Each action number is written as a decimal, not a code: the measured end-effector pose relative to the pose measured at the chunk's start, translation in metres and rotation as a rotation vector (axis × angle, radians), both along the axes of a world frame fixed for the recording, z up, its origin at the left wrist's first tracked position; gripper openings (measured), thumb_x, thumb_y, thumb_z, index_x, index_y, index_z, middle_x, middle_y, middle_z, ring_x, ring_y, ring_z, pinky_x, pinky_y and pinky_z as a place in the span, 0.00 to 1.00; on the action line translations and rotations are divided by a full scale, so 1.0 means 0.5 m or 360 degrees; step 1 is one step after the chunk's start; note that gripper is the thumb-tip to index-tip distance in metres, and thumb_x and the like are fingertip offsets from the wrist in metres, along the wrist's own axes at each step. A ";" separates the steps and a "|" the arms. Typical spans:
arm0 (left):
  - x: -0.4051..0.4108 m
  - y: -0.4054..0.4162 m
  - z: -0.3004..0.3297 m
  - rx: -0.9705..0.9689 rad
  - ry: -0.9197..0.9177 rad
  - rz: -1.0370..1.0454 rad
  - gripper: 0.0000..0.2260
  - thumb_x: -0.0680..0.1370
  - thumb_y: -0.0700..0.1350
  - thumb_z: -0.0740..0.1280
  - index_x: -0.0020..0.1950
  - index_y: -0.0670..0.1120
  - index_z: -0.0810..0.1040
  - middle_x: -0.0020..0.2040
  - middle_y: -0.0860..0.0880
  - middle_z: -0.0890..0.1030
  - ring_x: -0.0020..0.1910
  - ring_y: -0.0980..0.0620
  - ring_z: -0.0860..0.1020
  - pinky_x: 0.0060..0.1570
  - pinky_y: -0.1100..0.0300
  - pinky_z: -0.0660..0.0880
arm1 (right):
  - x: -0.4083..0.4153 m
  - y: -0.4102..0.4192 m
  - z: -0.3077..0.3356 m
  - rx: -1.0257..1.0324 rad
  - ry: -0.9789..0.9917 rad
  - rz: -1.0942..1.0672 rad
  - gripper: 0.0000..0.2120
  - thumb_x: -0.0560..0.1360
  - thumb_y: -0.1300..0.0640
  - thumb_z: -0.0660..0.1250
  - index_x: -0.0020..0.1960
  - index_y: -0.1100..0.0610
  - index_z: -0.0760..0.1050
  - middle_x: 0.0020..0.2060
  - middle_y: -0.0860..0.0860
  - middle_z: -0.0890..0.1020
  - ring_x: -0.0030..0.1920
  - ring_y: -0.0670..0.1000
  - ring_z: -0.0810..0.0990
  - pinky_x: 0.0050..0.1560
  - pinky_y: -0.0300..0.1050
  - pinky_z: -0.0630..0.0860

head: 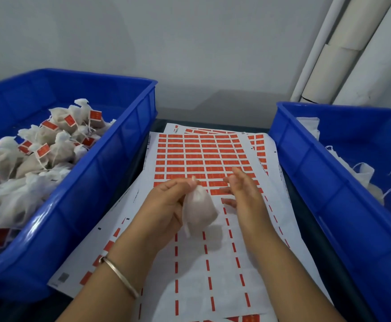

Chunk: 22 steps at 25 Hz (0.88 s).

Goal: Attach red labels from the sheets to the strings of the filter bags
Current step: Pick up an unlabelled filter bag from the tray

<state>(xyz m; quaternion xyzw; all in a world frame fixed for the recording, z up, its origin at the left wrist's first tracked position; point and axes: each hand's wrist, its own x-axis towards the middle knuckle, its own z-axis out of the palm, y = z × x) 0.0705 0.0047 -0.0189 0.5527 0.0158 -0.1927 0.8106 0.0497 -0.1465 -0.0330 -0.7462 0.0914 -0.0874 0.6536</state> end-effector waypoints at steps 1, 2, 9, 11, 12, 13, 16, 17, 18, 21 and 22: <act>0.004 0.001 -0.004 -0.0038 0.0009 0.0062 0.06 0.75 0.46 0.67 0.47 0.51 0.83 0.51 0.48 0.83 0.52 0.47 0.81 0.50 0.49 0.79 | -0.002 0.006 -0.003 -0.0059 -0.0011 0.0134 0.20 0.69 0.27 0.57 0.58 0.31 0.64 0.52 0.29 0.71 0.53 0.38 0.75 0.42 0.29 0.70; 0.006 0.001 -0.007 -0.0056 0.0002 0.0101 0.07 0.76 0.46 0.66 0.49 0.49 0.83 0.52 0.46 0.83 0.52 0.45 0.81 0.52 0.47 0.78 | -0.005 0.015 -0.007 -0.0155 -0.0017 0.0285 0.26 0.65 0.24 0.59 0.61 0.30 0.62 0.54 0.27 0.70 0.55 0.36 0.73 0.43 0.27 0.70; 0.002 -0.005 -0.012 0.0027 -0.0102 0.0209 0.07 0.75 0.46 0.67 0.39 0.48 0.83 0.45 0.46 0.84 0.45 0.48 0.83 0.38 0.60 0.78 | -0.012 0.046 -0.035 -0.0601 -0.0018 0.0400 0.09 0.72 0.40 0.68 0.50 0.35 0.70 0.41 0.27 0.75 0.43 0.32 0.76 0.39 0.24 0.73; 0.011 0.000 -0.006 0.0194 -0.0113 0.0390 0.07 0.75 0.49 0.67 0.40 0.51 0.83 0.41 0.52 0.84 0.43 0.54 0.83 0.36 0.64 0.76 | -0.007 0.035 -0.026 -0.0466 0.0130 0.0327 0.05 0.74 0.43 0.67 0.43 0.42 0.74 0.37 0.30 0.77 0.42 0.37 0.78 0.35 0.24 0.71; 0.016 0.005 -0.003 0.0191 -0.0052 0.0481 0.06 0.75 0.49 0.67 0.42 0.51 0.83 0.40 0.54 0.84 0.40 0.56 0.83 0.34 0.65 0.76 | -0.006 0.029 -0.022 -0.0355 0.0213 0.0308 0.06 0.75 0.44 0.67 0.40 0.44 0.77 0.37 0.30 0.78 0.43 0.38 0.78 0.33 0.24 0.70; 0.020 0.010 0.000 0.0096 0.0054 0.0547 0.06 0.76 0.49 0.66 0.45 0.50 0.82 0.38 0.55 0.84 0.37 0.58 0.83 0.31 0.65 0.76 | -0.006 0.025 -0.019 -0.0212 0.0274 0.0313 0.09 0.75 0.46 0.66 0.38 0.45 0.80 0.38 0.32 0.79 0.46 0.40 0.78 0.35 0.26 0.71; 0.024 0.018 0.012 -0.0293 0.0344 0.0593 0.06 0.77 0.47 0.66 0.49 0.46 0.79 0.35 0.50 0.84 0.32 0.55 0.83 0.27 0.63 0.76 | -0.009 0.014 -0.008 0.0492 0.0288 0.0468 0.11 0.77 0.52 0.65 0.39 0.50 0.82 0.41 0.45 0.83 0.52 0.50 0.81 0.51 0.39 0.78; 0.021 0.017 0.013 -0.0364 0.0381 0.0553 0.06 0.78 0.47 0.65 0.49 0.46 0.79 0.34 0.49 0.83 0.31 0.54 0.82 0.27 0.63 0.76 | -0.010 0.010 -0.005 0.0776 0.0280 0.0494 0.10 0.77 0.53 0.66 0.40 0.51 0.82 0.41 0.49 0.83 0.50 0.51 0.82 0.53 0.45 0.79; 0.018 0.015 0.014 -0.0410 0.0399 0.0516 0.06 0.78 0.46 0.65 0.49 0.45 0.79 0.34 0.49 0.83 0.30 0.54 0.81 0.28 0.63 0.75 | -0.011 0.006 -0.001 0.1010 0.0272 0.0513 0.08 0.75 0.54 0.67 0.40 0.53 0.83 0.39 0.51 0.83 0.47 0.51 0.82 0.53 0.49 0.79; 0.014 0.007 0.007 -0.0344 0.0380 0.0466 0.05 0.77 0.44 0.65 0.48 0.45 0.79 0.35 0.49 0.84 0.32 0.54 0.82 0.31 0.62 0.76 | -0.007 -0.001 0.002 0.1399 0.0158 0.0550 0.04 0.67 0.60 0.71 0.40 0.54 0.84 0.35 0.53 0.82 0.40 0.50 0.83 0.48 0.51 0.80; 0.013 0.003 0.005 -0.0235 0.0326 0.0468 0.04 0.77 0.44 0.66 0.47 0.46 0.79 0.37 0.49 0.84 0.34 0.54 0.83 0.33 0.62 0.77 | -0.006 -0.005 0.004 0.1500 0.0125 0.0541 0.06 0.65 0.61 0.73 0.41 0.55 0.85 0.36 0.54 0.82 0.40 0.51 0.83 0.46 0.51 0.80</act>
